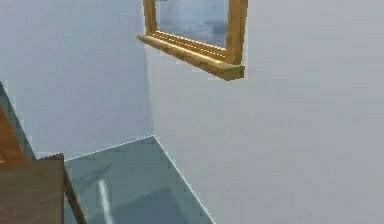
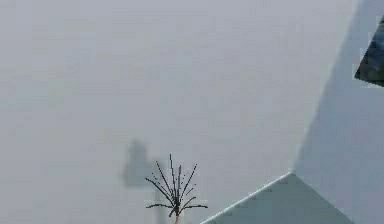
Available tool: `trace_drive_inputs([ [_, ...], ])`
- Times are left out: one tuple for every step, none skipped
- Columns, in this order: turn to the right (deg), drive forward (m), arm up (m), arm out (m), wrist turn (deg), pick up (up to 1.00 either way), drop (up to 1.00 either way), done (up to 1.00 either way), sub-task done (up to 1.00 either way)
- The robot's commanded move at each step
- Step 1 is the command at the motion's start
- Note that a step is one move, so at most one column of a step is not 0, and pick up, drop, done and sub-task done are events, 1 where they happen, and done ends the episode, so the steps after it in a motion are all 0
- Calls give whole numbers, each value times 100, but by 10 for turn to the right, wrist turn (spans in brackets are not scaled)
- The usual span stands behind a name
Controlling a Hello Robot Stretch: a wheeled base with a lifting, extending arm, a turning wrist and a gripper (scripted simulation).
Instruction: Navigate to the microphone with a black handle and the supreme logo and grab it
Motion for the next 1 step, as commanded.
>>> trace_drive_inputs([
  [0, 60, 0, 0, 0, 0, 0, 0, 0],
])
